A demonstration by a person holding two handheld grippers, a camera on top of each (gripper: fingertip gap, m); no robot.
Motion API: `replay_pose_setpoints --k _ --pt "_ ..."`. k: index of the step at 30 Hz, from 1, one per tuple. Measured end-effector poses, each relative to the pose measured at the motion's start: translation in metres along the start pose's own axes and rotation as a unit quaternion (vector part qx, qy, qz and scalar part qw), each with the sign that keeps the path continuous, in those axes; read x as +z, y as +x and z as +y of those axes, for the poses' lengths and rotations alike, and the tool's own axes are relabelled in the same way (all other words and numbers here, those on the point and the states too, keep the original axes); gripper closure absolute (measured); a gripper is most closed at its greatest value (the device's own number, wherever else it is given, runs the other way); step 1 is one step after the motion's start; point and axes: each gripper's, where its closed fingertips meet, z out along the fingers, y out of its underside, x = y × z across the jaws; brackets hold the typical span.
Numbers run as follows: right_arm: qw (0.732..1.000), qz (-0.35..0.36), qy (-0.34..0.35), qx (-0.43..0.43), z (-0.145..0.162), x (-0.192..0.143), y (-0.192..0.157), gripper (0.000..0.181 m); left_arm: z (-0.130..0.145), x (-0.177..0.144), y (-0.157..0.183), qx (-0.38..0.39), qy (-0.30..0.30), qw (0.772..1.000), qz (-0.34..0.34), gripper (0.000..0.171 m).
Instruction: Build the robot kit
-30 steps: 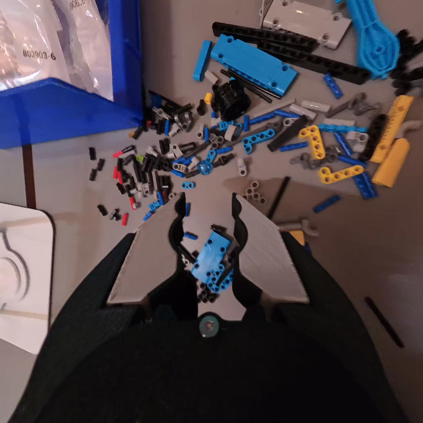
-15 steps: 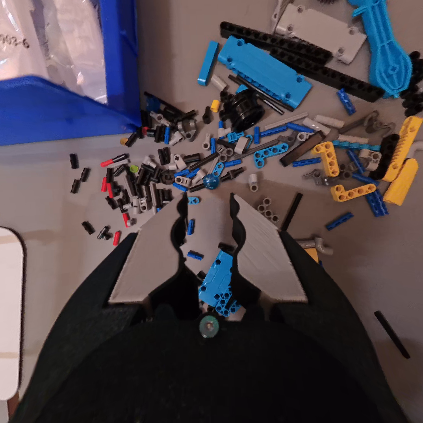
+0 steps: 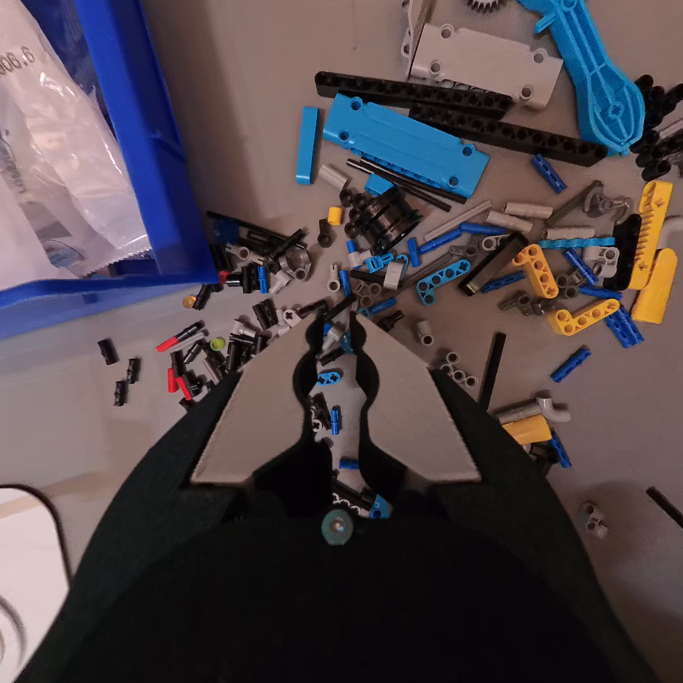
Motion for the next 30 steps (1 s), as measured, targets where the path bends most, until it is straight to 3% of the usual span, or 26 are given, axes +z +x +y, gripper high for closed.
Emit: replay_pose_setpoints --k 11,19,26,30 --pt "1.000 -0.009 -0.004 0.008 0.002 0.001 -0.001 0.141 0.005 0.011 0.017 0.014 -0.014 0.999 0.032 0.166" --pt "1.000 -0.020 -0.009 0.016 0.005 0.003 -0.003 0.142 0.003 0.005 0.017 0.032 -0.019 0.999 0.034 0.157" --pt "0.999 -0.024 -0.007 0.022 0.005 0.002 -0.002 0.142 0.004 0.009 0.015 0.091 -0.027 0.995 0.036 0.159" --pt "1.000 -0.018 -0.006 0.017 0.004 0.001 -0.001 0.142 0.009 0.013 0.018 0.100 -0.041 0.992 0.058 0.168"
